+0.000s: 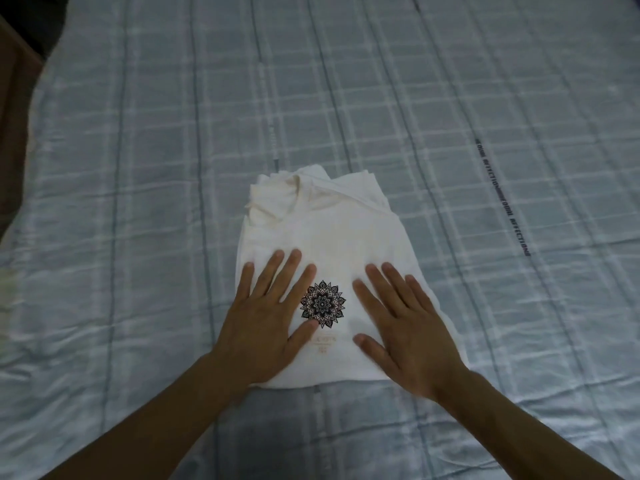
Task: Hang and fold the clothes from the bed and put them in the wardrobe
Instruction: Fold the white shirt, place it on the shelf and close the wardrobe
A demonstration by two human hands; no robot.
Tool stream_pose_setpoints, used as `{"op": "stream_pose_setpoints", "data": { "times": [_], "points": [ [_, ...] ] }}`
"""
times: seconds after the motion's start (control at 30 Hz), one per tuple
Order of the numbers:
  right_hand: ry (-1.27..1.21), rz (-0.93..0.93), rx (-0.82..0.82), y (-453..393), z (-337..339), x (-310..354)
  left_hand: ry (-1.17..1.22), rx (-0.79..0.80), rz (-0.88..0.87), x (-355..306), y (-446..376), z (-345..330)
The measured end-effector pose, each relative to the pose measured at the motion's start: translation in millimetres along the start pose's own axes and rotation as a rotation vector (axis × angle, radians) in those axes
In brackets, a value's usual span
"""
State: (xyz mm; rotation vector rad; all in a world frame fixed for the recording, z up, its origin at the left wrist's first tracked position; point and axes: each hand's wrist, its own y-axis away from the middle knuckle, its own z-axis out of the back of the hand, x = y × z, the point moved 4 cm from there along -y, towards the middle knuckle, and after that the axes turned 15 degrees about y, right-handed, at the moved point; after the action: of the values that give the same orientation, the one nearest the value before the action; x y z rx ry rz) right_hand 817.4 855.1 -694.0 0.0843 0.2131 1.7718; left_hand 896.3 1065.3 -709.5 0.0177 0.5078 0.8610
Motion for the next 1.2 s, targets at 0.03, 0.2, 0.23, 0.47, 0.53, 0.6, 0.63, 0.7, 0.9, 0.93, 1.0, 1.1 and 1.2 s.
{"op": "stream_pose_setpoints", "data": {
  "times": [0.03,0.2,0.23,0.47,0.53,0.6,0.63,0.7,0.9,0.93,1.0,1.1,1.2],
  "points": [
    [0.002,0.024,0.003,4.2,0.4,0.0,-0.027,-0.001,0.000,-2.2,1.2,1.7],
    [0.018,0.098,-0.041,37.2,-0.1,0.4,0.036,0.000,-0.159,-18.7,24.3,3.8],
    [0.022,0.094,-0.042,41.5,-1.3,-1.1,0.045,0.005,-0.173,-22.1,31.5,1.2],
    [0.021,0.016,-0.189,37.3,-5.6,1.7,-0.054,-0.060,-0.169,-29.0,36.8,-6.2],
    [0.022,-0.020,-0.249,35.2,-4.0,2.4,-0.055,-0.145,-0.208,-33.4,37.3,-7.1],
    [0.022,-0.031,-0.281,34.1,0.5,3.8,-0.062,-0.208,-0.233,-36.3,39.3,-6.7],
    [0.024,-0.030,-0.293,34.0,4.9,4.4,-0.066,-0.235,-0.240,-37.4,41.0,-4.8],
    [0.017,-0.041,-0.296,34.5,15.2,5.0,-0.061,-0.296,-0.239,-41.7,44.5,2.5],
    [-0.003,-0.043,-0.253,67.7,25.9,15.6,-0.006,-0.350,-0.243,-66.5,81.2,6.6],
    [-0.002,-0.029,-0.233,79.9,26.1,21.3,0.007,-0.308,-0.231,-71.7,92.1,1.9],
    [-0.021,0.004,-0.187,106.8,28.7,31.5,0.053,-0.205,-0.213,-81.8,115.3,-7.5],
    [-0.052,0.047,-0.024,144.0,30.7,39.3,0.151,-0.035,-0.177,-90.1,147.9,-19.1],
    [-0.060,0.123,0.123,156.4,42.1,40.3,0.172,0.044,-0.210,-92.1,162.2,-9.6]
  ]
}}
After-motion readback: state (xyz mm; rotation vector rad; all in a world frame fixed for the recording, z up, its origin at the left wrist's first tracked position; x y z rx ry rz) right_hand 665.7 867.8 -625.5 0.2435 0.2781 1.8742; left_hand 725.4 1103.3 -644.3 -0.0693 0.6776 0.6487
